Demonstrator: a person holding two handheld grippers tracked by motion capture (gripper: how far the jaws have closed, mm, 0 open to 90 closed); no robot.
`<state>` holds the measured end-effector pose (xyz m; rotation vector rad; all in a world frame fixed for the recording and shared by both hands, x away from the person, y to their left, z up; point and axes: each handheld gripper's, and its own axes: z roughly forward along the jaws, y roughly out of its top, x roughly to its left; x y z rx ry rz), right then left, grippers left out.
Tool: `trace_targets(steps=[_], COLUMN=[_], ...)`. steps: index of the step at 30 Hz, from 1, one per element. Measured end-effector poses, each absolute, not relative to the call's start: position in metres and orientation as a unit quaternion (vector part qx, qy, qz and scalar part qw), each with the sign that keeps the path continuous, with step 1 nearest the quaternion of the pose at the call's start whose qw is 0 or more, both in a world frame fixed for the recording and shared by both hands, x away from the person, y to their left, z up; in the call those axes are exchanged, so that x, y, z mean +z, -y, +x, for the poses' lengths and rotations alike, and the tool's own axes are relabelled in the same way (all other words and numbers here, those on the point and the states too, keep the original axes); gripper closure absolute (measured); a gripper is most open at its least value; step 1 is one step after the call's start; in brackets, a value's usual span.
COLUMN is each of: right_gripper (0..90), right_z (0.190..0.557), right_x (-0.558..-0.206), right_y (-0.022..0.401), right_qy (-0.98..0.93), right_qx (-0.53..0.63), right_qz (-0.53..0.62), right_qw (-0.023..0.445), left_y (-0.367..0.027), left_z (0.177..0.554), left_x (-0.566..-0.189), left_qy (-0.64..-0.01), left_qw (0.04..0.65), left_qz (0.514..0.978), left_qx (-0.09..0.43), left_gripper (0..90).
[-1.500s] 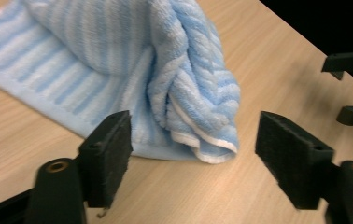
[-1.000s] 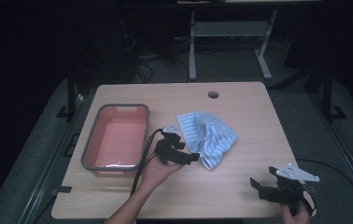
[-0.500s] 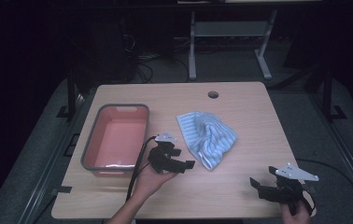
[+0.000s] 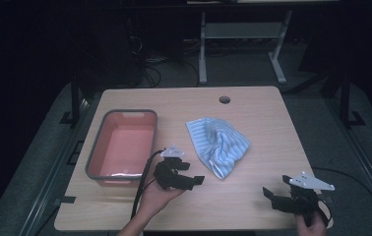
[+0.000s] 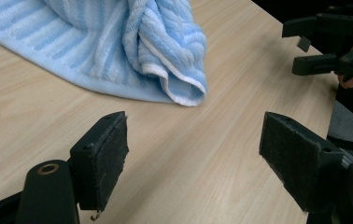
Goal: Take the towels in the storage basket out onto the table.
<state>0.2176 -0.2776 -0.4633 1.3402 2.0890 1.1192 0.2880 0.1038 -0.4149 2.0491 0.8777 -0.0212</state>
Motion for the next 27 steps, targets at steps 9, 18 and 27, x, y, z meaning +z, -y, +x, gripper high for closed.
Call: trace_targets(steps=[9, 18, 27], right_gripper=[13.7, 13.8, 13.8], right_z=[0.218, 0.217, 0.213], right_x=[-0.464, -0.463, -0.462], right_y=[0.277, 0.273, 0.273], right_qy=[-0.750, -0.752, -0.754], right_qx=[0.401, 0.401, 0.402], right_qz=[0.484, 0.481, 0.474], right_qw=[0.205, 0.206, 0.212], left_y=[-0.110, -0.116, -0.117], left_z=[0.272, 0.256, 0.239], left_x=[-0.421, -0.428, -0.437], left_qy=[-0.350, -0.348, -0.337], left_qw=[0.442, 0.453, 0.448], left_qz=[0.826, 0.821, 0.828], left_qx=[-0.006, -0.017, 0.016], left_gripper=[23.7, 23.7, 24.4])
